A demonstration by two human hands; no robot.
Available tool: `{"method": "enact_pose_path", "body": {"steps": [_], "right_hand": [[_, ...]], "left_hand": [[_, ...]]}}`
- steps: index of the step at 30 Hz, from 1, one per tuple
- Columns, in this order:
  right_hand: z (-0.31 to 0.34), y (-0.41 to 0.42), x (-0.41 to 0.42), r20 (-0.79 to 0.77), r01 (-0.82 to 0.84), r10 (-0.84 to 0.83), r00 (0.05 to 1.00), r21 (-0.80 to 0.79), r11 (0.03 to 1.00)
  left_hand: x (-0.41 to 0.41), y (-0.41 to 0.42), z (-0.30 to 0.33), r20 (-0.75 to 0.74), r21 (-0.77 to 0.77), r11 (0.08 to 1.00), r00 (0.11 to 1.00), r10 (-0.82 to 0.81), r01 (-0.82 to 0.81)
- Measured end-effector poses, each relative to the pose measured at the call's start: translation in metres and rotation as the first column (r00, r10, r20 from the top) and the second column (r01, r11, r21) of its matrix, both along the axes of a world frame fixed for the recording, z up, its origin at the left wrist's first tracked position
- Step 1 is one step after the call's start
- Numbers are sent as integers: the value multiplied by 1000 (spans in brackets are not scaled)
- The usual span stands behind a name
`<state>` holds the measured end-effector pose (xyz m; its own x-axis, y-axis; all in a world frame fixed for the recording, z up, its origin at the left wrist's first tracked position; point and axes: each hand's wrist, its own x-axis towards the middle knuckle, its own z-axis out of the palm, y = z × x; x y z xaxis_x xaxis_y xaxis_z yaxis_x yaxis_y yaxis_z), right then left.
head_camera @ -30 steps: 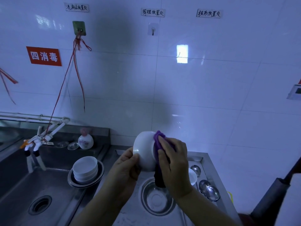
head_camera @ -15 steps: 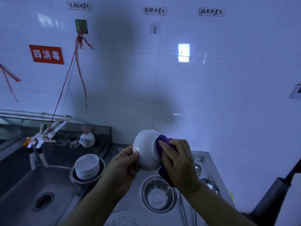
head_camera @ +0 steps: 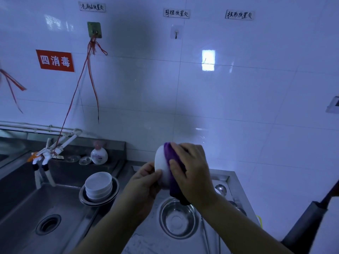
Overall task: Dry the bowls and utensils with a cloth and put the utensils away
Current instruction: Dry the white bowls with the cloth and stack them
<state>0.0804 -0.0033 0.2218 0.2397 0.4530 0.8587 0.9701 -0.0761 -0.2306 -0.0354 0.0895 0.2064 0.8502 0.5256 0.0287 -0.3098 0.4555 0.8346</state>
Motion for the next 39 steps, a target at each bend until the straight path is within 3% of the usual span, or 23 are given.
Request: {"method": "enact_pose_path", "body": {"steps": [5,11,17,24,28,30,32,33,35,39], "right_hand": [[-20,-3,-4,137,-39,44,990,-41,998],[-43,-17,5,390,-58,72,918,-47,997],[-28,-2,0,343,31,-63,937,99,995],[-48,-13,18,531,12,-77,844,125,992],[-51,-13,30,380,-9,-71,922,205,979],[-46,-11,31,131,-16,-17,991,247,969],[-39,-9,30,-136,-13,51,989,267,964],[-36,-8,29,-195,-5,60,979,269,963],[-31,-6,23,-201,25,32,979,276,961],[-38,-3,7,33,106,-119,992,263,959]], "left_hand": [[-1,1,2,5,-97,995,1000,-10,10],[2,0,12,71,-352,936,997,18,8],[10,-15,19,83,-412,911,996,26,11],[13,-19,21,43,-508,861,999,23,2],[13,-21,19,69,-572,820,996,57,-7],[11,-20,19,100,-580,815,992,82,-9],[9,-19,19,136,-585,811,986,93,4],[9,-19,19,147,-595,804,984,101,6],[9,-18,19,164,-619,785,980,113,13],[11,-18,14,159,-657,754,981,113,20]]}}
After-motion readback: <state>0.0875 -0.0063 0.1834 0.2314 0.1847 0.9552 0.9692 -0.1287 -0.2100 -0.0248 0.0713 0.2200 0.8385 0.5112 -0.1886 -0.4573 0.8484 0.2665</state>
